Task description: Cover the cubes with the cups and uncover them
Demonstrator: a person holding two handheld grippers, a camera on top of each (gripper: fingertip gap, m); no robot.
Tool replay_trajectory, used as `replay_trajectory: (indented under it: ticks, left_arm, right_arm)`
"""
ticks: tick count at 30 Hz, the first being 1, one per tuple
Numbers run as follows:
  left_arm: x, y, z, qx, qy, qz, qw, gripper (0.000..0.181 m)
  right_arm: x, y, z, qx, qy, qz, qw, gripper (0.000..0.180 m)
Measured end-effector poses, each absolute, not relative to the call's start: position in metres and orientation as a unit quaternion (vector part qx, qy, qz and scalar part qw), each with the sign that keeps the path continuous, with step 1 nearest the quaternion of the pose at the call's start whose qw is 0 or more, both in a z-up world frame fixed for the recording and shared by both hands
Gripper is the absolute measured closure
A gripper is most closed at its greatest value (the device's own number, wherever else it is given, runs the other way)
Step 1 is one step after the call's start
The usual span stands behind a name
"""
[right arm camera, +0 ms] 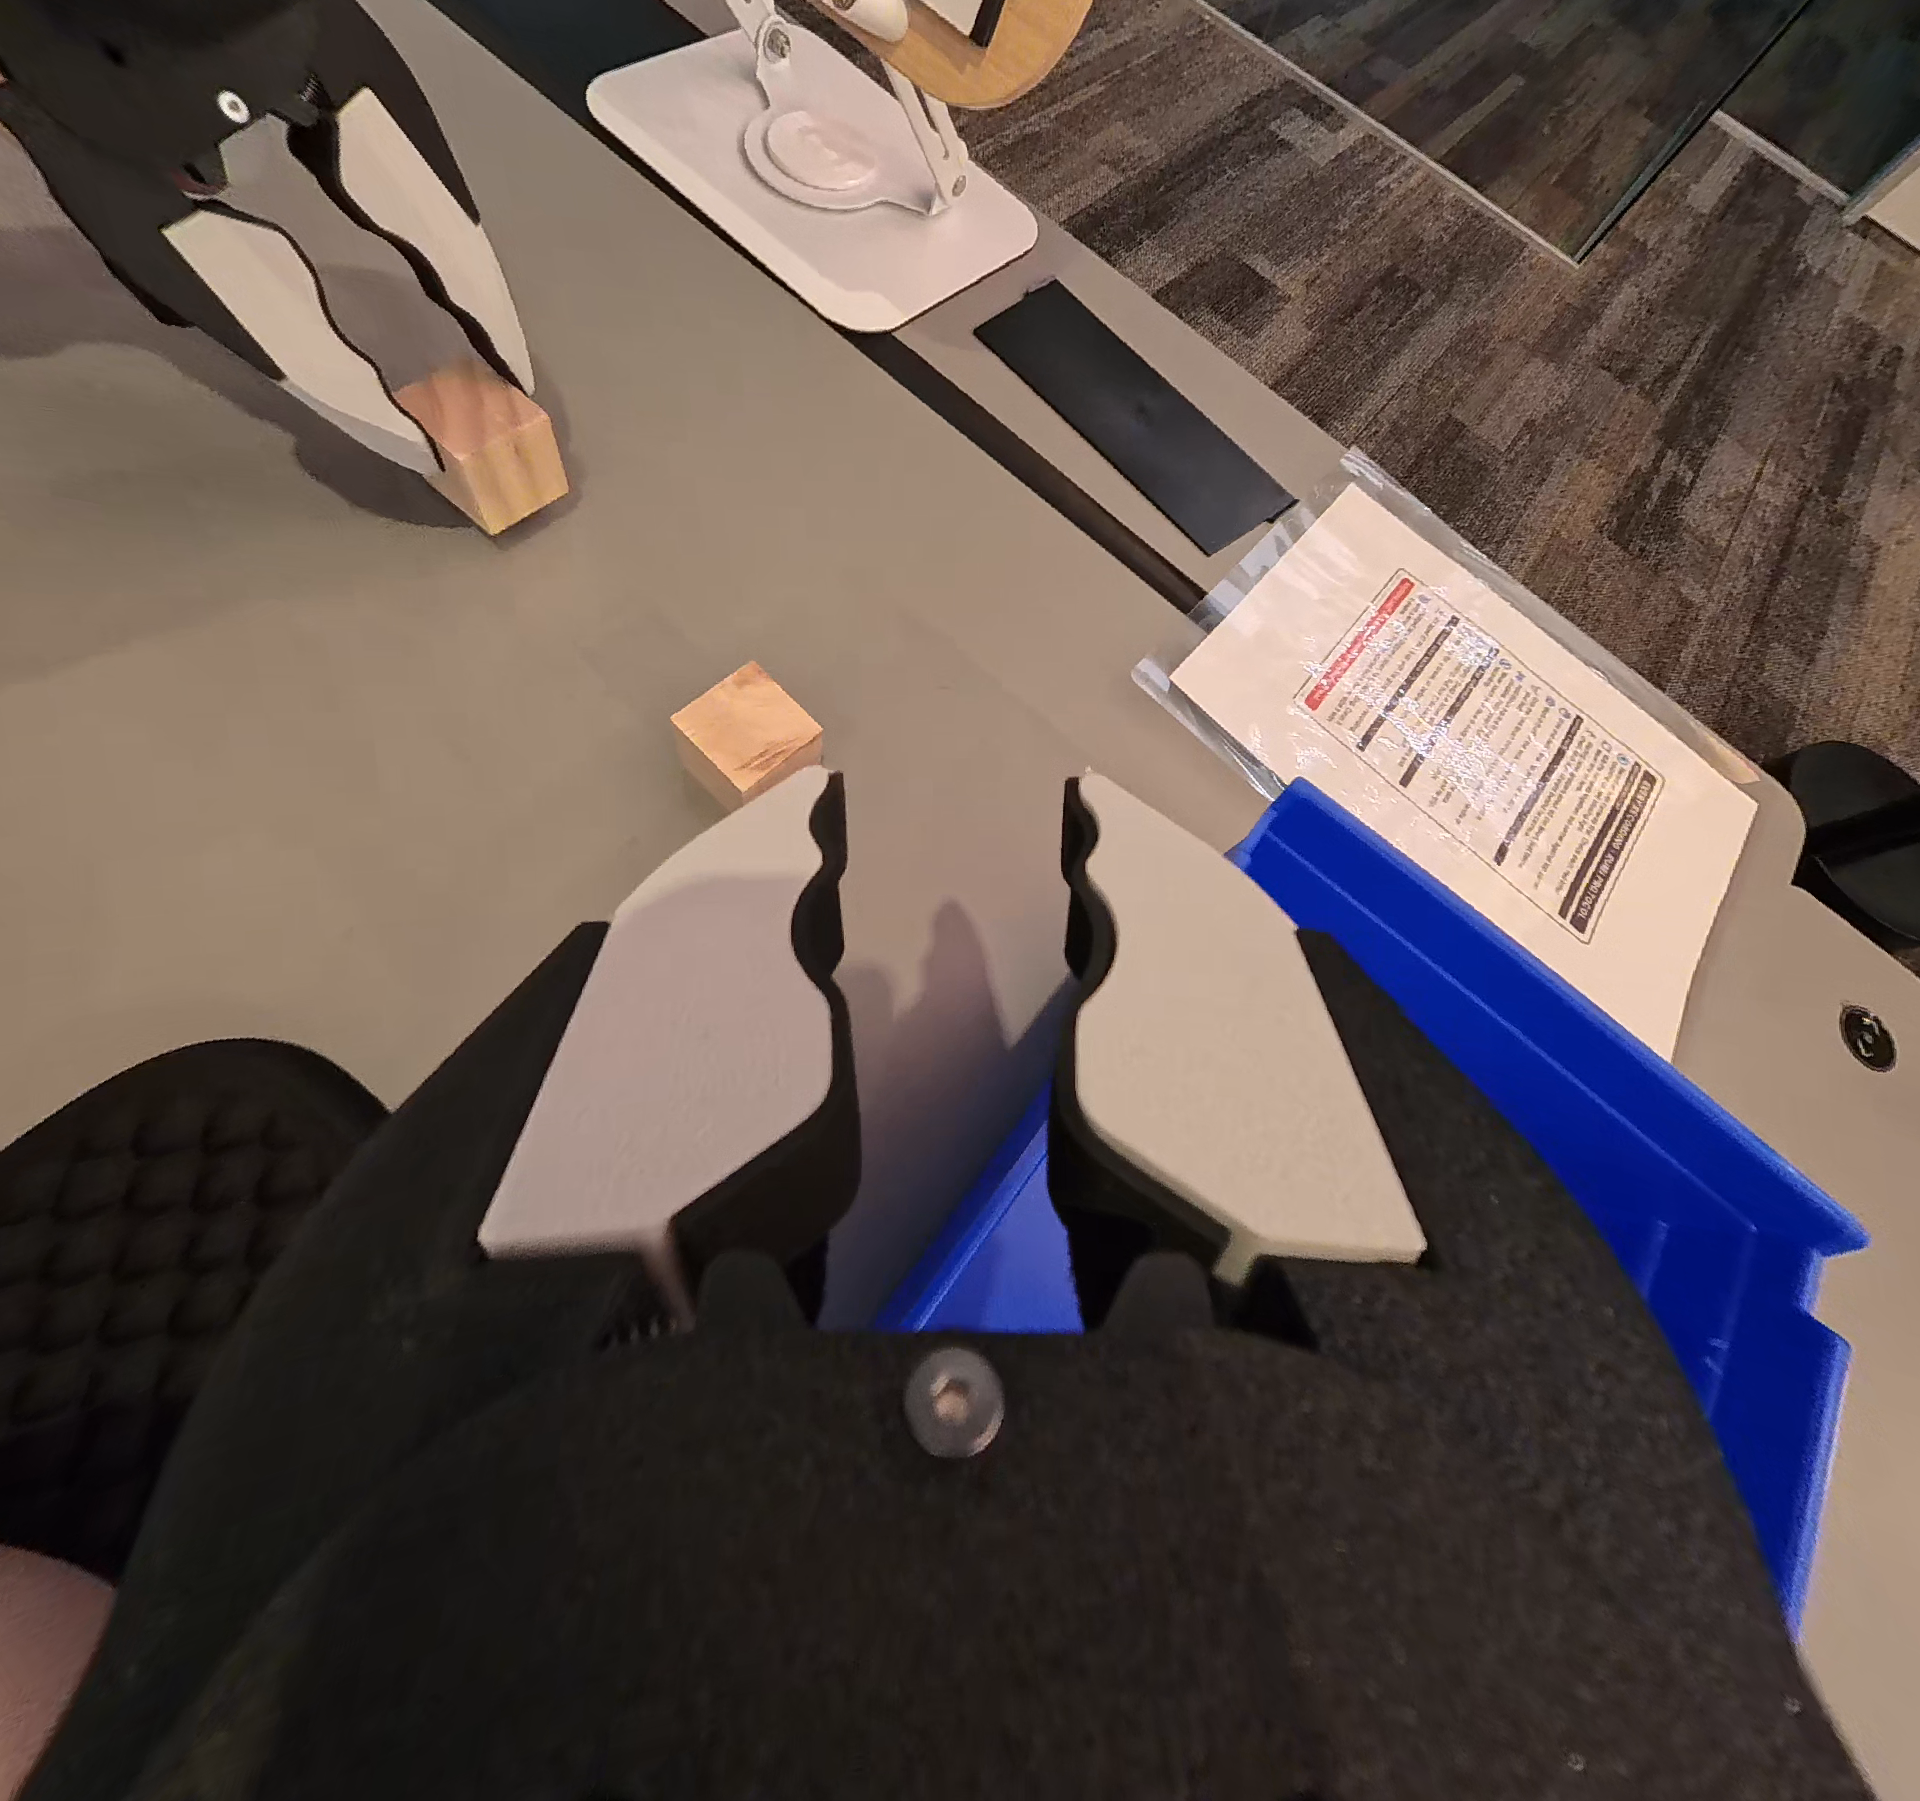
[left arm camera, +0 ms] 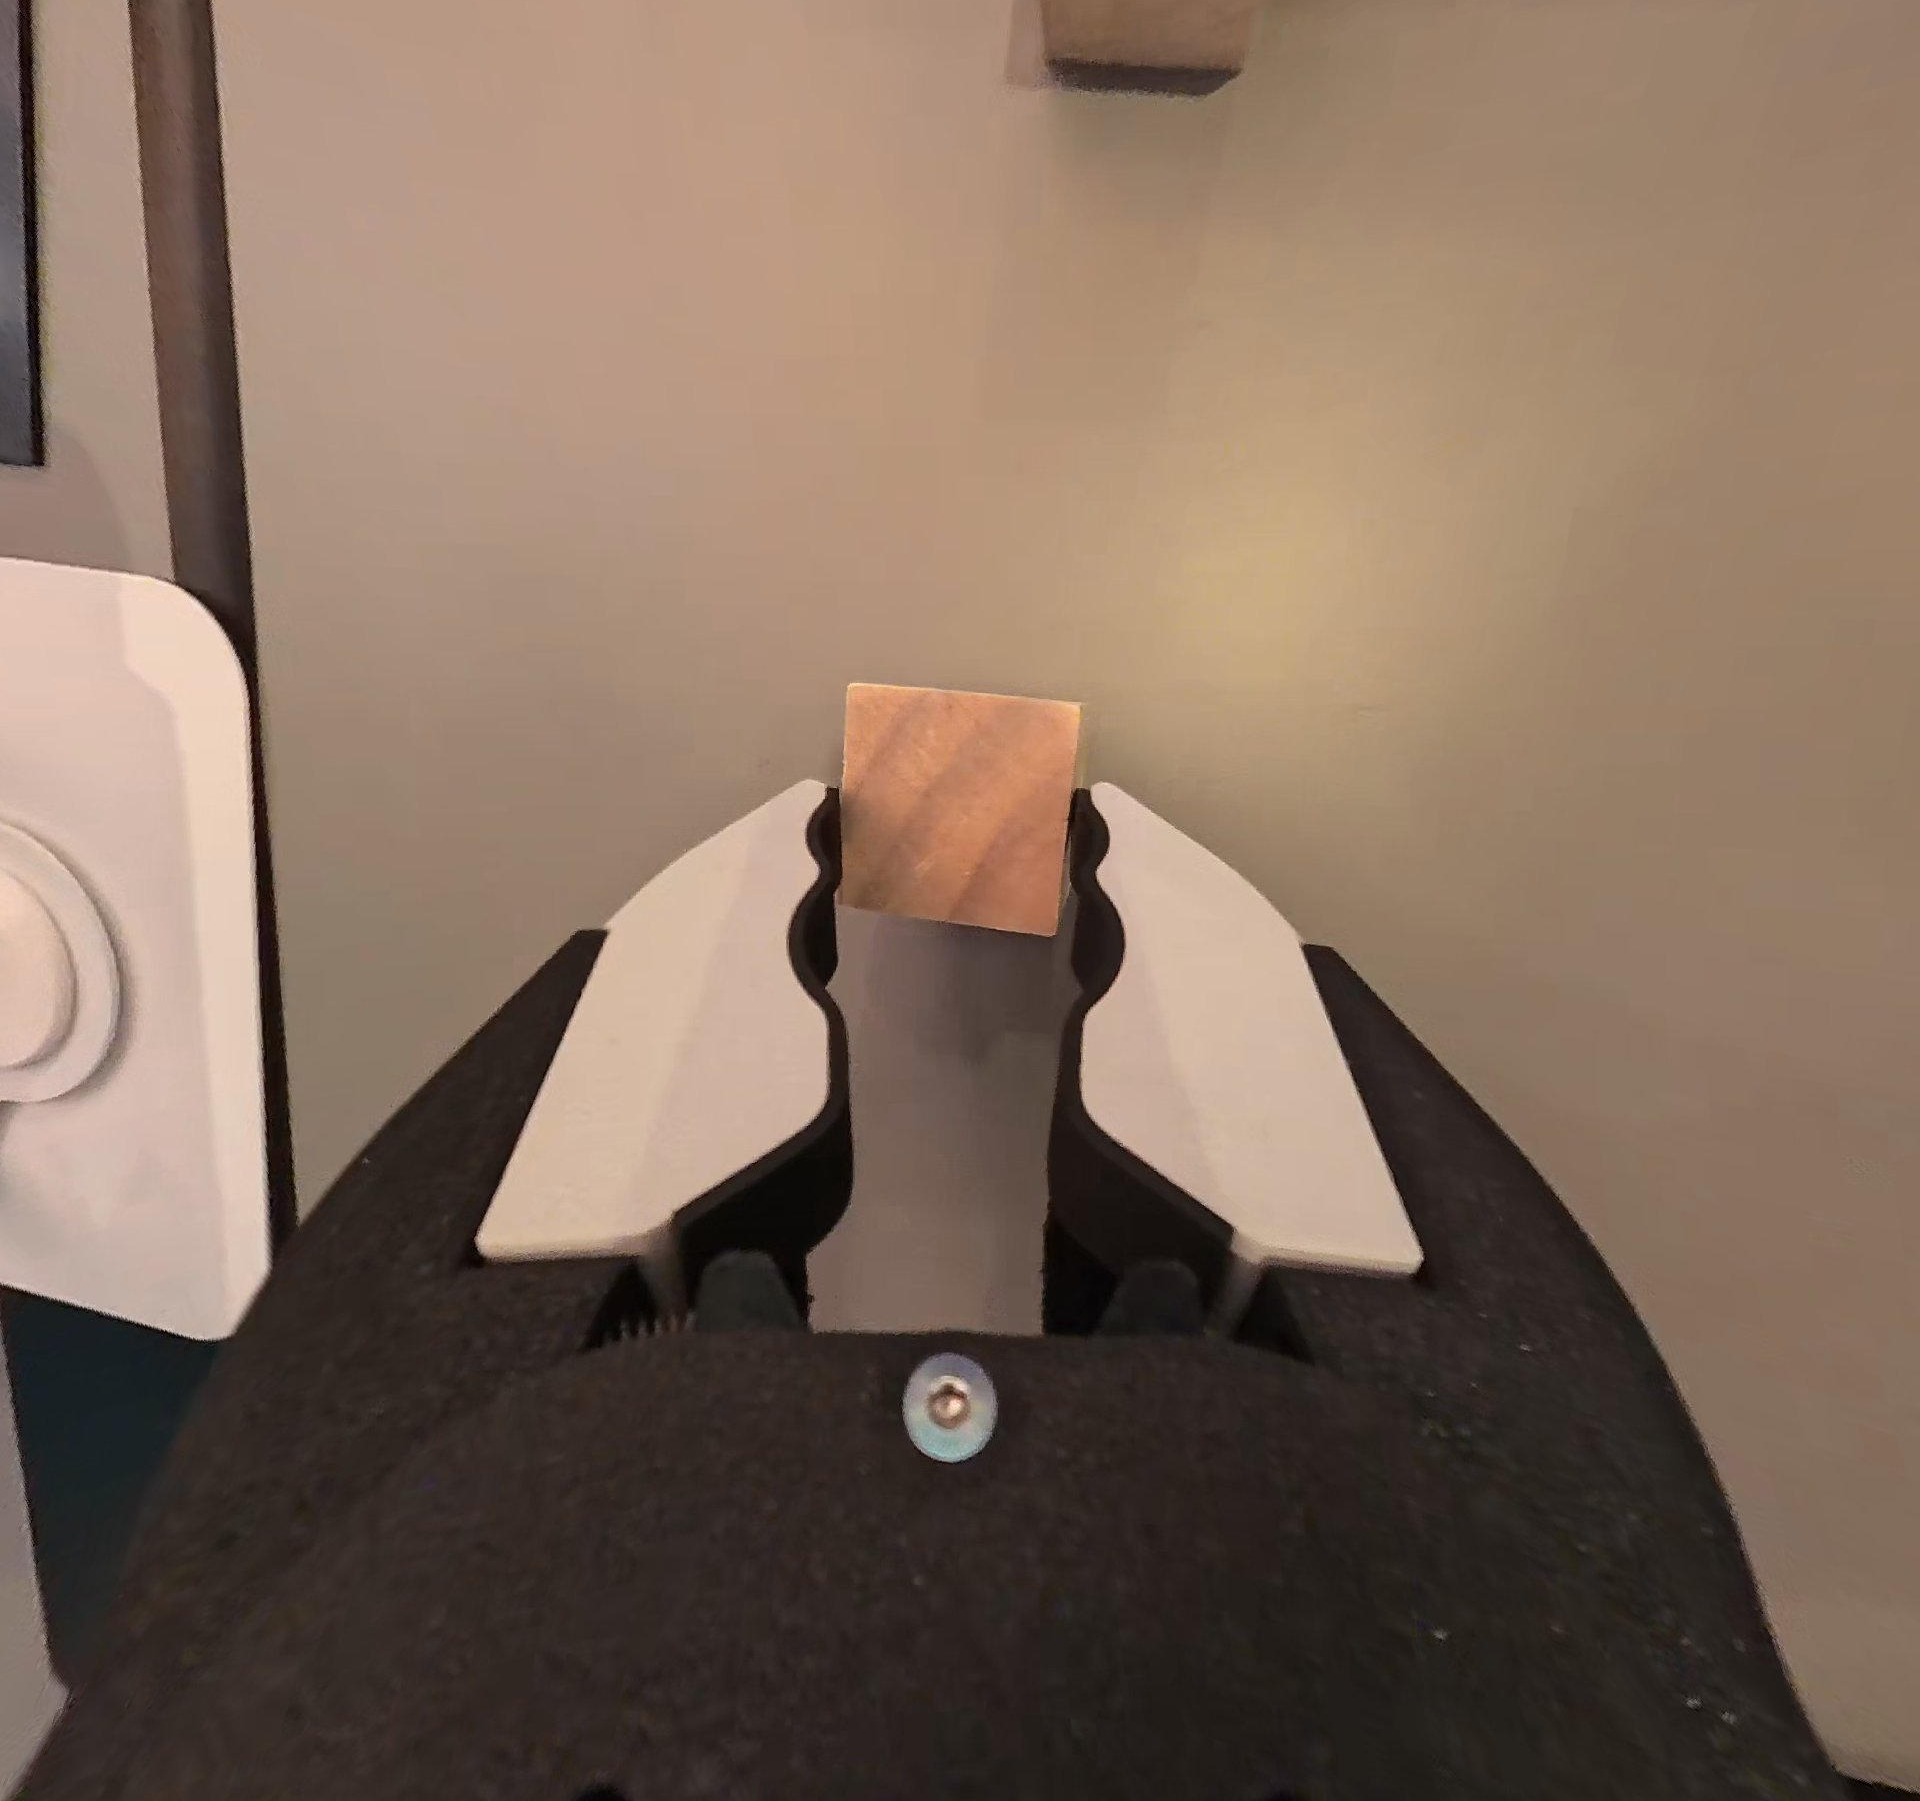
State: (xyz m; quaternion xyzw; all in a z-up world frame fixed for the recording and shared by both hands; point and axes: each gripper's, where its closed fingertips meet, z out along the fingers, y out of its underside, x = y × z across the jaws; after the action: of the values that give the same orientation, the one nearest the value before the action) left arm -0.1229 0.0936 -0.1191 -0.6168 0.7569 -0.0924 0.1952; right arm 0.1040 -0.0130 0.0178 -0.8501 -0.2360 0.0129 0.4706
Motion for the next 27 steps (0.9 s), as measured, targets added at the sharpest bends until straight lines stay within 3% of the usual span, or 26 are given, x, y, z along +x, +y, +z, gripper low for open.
replay_trajectory:
  ticks: [16,19,27]
  left_arm:
    - [-0.131,0.091,-0.128,-0.623,0.754,-0.108,0.175,0.140]
    - [-0.127,0.093,-0.120,-0.622,0.748,-0.119,0.197,0.130]
    - [-0.144,0.096,-0.085,-0.619,0.740,-0.103,0.242,0.128]
  right_arm:
    - [0.107,-0.011,0.014,-0.852,-0.232,0.018,0.468,0.140]
    - [0.107,-0.010,0.013,-0.853,-0.230,0.020,0.468,0.140]
    - [0.109,-0.010,0.010,-0.855,-0.229,0.023,0.464,0.140]
